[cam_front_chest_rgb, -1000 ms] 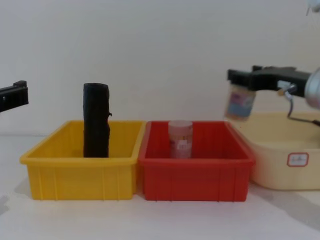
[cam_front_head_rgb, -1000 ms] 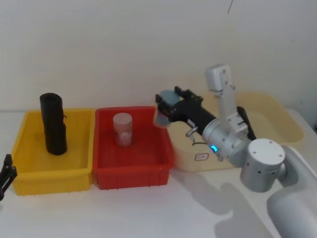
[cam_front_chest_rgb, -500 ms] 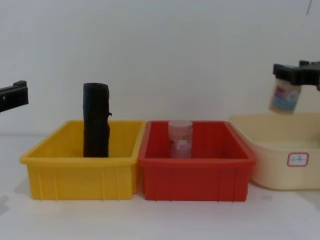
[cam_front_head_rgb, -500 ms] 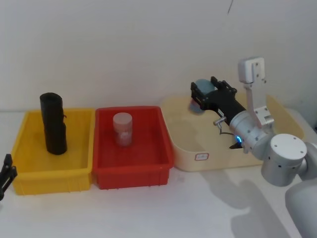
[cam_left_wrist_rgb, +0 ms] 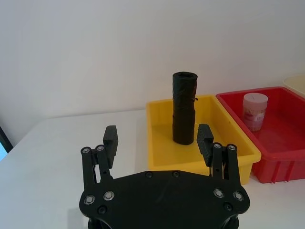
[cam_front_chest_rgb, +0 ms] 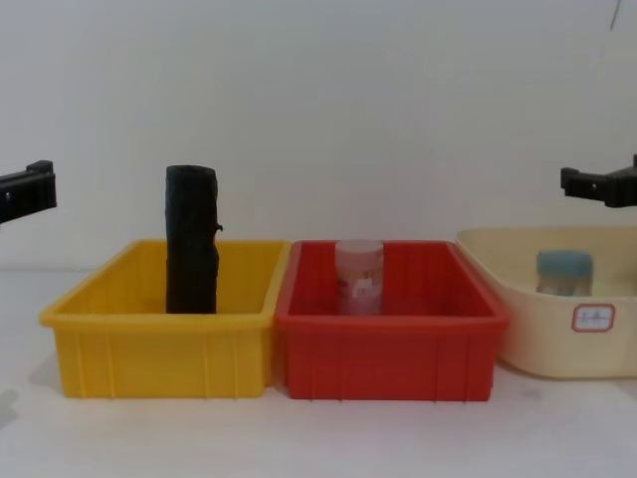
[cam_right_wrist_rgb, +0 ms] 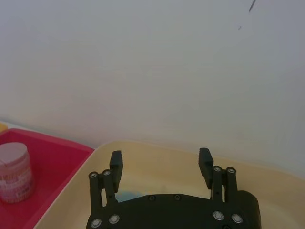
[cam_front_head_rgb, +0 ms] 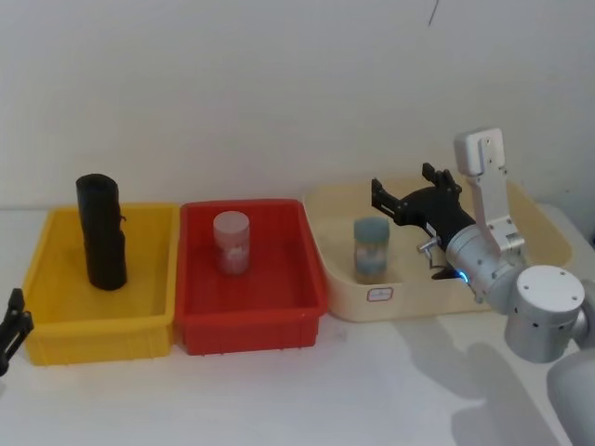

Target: Pick up the garbage bag with the one hand and transfer it to the other hand.

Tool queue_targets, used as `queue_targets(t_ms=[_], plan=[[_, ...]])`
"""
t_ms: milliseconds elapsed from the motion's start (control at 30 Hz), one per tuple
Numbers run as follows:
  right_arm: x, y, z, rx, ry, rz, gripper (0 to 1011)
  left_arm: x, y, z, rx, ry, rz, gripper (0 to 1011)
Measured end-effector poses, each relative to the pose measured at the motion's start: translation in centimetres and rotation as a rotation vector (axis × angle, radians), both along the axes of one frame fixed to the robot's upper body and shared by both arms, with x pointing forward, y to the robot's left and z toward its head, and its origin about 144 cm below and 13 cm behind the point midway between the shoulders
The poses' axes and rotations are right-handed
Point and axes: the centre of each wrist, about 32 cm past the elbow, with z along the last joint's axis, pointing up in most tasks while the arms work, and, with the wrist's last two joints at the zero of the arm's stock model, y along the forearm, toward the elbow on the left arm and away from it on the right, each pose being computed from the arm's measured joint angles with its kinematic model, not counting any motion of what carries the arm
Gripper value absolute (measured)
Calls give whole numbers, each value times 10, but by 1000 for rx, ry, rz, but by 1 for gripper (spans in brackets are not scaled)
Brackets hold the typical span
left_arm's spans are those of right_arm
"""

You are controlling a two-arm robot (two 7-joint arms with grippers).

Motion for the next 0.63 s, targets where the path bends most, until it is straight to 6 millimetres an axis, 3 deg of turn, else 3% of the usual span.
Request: queue_targets(t_ms=[67,633], plan=[[-2,0,0,0,-1,-1,998,0,0,0,0,0,0,1001],[-22,5,5,59,-48,46,999,0,0,0,0,0,0,1000]])
